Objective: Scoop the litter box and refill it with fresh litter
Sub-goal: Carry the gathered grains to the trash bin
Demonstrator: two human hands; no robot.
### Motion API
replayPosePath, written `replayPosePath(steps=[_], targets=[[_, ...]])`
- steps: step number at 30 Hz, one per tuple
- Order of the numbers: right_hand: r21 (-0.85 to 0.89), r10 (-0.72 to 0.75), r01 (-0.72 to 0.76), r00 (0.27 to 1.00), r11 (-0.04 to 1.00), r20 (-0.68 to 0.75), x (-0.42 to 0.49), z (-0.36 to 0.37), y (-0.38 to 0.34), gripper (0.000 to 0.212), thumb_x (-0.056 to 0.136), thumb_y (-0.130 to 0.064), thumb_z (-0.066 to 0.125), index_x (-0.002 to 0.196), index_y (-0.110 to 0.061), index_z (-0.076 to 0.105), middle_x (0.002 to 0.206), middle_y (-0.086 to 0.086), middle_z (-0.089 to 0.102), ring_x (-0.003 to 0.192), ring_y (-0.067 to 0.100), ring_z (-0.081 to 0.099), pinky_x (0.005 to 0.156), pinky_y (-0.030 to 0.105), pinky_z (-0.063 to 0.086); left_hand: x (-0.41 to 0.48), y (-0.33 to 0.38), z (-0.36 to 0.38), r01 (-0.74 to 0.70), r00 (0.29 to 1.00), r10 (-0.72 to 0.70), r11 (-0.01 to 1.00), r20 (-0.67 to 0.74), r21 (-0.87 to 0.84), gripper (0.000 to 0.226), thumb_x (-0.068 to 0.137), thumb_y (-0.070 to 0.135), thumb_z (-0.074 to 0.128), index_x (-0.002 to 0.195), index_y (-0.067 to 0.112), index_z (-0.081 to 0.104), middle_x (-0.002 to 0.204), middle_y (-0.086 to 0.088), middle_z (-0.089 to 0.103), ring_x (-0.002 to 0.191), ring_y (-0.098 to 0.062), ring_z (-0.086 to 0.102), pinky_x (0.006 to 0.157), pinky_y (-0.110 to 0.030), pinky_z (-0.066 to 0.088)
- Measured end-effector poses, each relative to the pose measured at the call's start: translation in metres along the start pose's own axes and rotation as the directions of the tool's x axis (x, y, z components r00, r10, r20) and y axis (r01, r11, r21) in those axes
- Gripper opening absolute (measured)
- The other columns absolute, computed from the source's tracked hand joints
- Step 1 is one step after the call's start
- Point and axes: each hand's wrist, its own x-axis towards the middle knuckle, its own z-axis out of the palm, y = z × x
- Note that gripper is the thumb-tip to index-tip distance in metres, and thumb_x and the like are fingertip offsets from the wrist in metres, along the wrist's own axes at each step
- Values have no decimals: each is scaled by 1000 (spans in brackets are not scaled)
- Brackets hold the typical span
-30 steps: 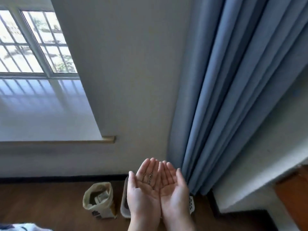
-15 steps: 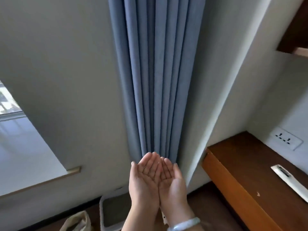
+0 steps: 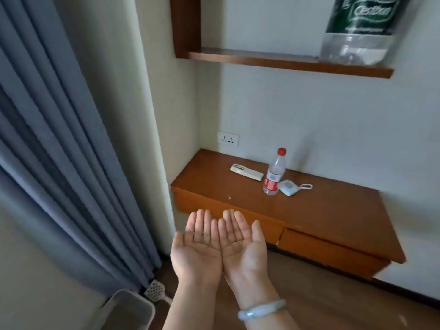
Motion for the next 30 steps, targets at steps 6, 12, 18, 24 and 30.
replayPosePath(steps=[6, 12, 18, 24, 30], targets=[[94, -285, 294, 953, 951, -100, -34, -47, -101, 48, 99, -41, 36, 108, -2, 63, 101, 13, 72, 92, 22, 70, 87, 36, 55, -23, -108, 12, 305, 950, -312, 936, 12, 174, 51, 102, 38, 24, 107, 8, 65, 105, -10, 72, 103, -22, 64, 90, -35, 47], [208, -469, 519, 848, 829, -246, -82, -107, -202, 46, 99, -39, 37, 108, -3, 64, 103, 13, 71, 97, 25, 69, 92, 40, 52, -57, -227, 7, 580, 805, -591, 764, -55, 283, 49, 102, 36, 26, 112, 9, 65, 108, -9, 72, 101, -20, 66, 83, -36, 50], [293, -557, 657, 749, 695, -357, -139, -186, -297, 42, 99, -35, 40, 102, -2, 65, 99, 15, 72, 88, 25, 71, 76, 38, 58, -114, -352, -14, 705, 682, -716, 587, -151, 398, 49, 102, 35, 27, 111, 7, 66, 107, -11, 71, 102, -23, 65, 85, -39, 50], [360, -617, 754, 657, 550, -433, -204, -268, -394, 42, 97, -37, 41, 92, -3, 65, 89, 14, 72, 85, 24, 70, 77, 42, 56, -187, -479, -35, 745, 606, -764, 448, -221, 494, 47, 102, 34, 28, 105, 4, 65, 96, -13, 74, 98, -25, 66, 77, -37, 50], [367, -663, 849, 527, 381, -532, -262, -336, -483, 44, 98, -40, 39, 95, -3, 64, 90, 14, 72, 86, 25, 70, 79, 41, 56, -253, -594, -53, 761, 529, -811, 322, -249, 564, 45, 101, 34, 30, 105, 3, 64, 92, -14, 74, 90, -26, 71, 84, -38, 50]])
